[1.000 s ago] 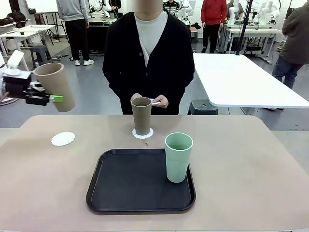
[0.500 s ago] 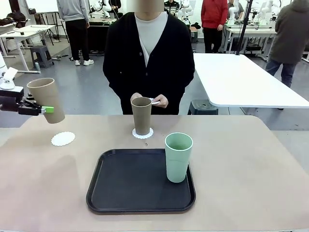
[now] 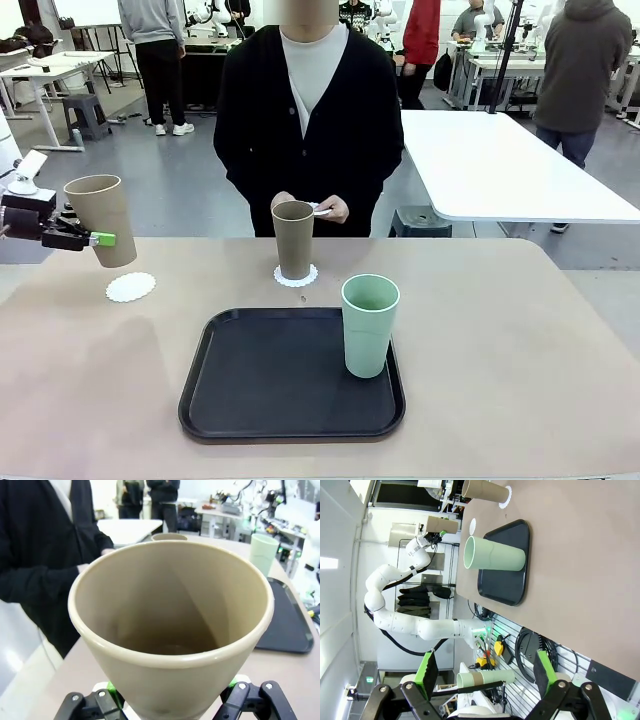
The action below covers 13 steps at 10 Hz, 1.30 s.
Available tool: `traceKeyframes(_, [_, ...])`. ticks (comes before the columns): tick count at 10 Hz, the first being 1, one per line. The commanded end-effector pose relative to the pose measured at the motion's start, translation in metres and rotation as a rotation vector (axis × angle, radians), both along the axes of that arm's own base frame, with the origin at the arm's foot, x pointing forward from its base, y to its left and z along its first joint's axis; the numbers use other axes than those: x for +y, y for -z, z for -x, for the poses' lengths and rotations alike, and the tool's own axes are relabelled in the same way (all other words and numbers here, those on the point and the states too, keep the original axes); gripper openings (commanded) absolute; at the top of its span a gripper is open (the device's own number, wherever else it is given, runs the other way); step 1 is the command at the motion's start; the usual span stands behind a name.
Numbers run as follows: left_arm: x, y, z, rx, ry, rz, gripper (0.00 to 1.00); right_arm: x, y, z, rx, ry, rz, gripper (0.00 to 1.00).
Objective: Place coasters on the table and set cups on them.
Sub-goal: Take one Reusable plastic cup from the Flat Tray and place it on a coaster set by the human.
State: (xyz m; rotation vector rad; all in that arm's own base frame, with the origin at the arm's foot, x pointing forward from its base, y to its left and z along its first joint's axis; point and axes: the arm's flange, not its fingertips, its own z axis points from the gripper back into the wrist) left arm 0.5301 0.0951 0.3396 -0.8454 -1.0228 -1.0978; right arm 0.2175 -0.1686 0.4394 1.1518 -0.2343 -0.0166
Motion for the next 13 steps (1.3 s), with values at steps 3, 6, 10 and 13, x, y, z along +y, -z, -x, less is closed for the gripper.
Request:
traceKeyframes(3, [0.003, 0.001, -0.002, -0.001, -0.008, 0.002, 0.84, 0.000, 0.000, -0.002, -0.025, 0.001, -0.024, 1.00])
traceKeyframes(6, [0.002, 0.003, 0.000, 0.005, -0.004, 0.001, 0.84, 0.000, 0.000, -0.002, -0.025, 0.001, -0.024, 1.00])
traceKeyframes(10, [-0.006, 0.037, -0.003, -0.109, 0.099, 0.054, 0.84, 0.000, 0.000, -0.002, -0.025, 0.001, -0.024, 1.00])
traceKeyframes(13, [0.000, 0.051, 0.000, -0.126, 0.105, -0.014, 0.84, 0.000, 0.000, -0.002, -0.025, 0.001, -0.024, 1.00])
